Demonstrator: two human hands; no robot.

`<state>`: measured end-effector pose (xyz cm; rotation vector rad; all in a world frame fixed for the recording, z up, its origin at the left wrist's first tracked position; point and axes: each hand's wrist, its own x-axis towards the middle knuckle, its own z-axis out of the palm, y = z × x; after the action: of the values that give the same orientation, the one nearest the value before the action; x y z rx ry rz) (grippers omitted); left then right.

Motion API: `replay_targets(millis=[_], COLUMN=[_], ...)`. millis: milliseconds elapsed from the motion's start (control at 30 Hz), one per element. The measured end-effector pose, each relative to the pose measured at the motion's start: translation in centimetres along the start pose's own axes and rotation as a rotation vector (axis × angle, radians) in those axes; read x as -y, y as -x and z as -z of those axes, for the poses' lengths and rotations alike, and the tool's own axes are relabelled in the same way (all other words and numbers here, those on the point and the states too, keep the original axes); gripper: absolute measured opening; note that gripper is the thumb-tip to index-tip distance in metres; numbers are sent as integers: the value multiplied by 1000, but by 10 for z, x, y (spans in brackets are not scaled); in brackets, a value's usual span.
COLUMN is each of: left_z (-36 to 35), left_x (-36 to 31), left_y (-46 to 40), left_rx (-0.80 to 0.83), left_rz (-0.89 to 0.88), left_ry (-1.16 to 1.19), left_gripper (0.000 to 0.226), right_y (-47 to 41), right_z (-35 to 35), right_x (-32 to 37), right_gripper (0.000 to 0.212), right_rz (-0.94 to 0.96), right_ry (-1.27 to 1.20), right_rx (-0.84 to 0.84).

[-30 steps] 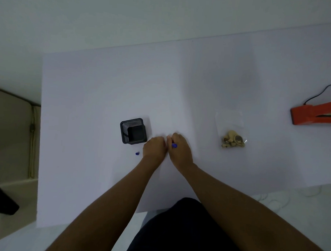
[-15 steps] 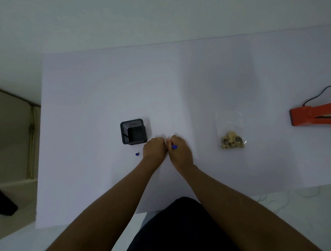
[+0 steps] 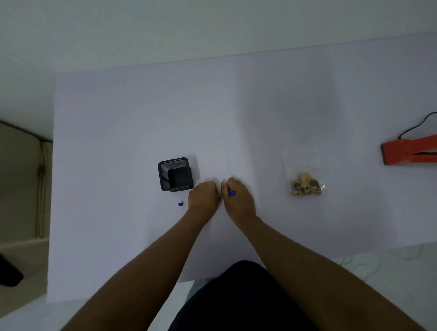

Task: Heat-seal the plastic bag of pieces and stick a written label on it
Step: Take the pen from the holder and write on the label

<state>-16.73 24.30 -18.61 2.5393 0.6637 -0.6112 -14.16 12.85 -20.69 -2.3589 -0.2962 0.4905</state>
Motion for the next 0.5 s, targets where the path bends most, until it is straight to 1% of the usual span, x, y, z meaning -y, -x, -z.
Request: replay_targets(millis=[500], left_z=[-3], left_x=[1], left_y=[-2], left_rx=[26], left_rz=[1], left_ry=[1], left_gripper=[20], right_y=[3], right_z=[3], right_x=[-1], right_gripper=[31], right_rz=[-34], right_ry=[38], right_rx=[-17])
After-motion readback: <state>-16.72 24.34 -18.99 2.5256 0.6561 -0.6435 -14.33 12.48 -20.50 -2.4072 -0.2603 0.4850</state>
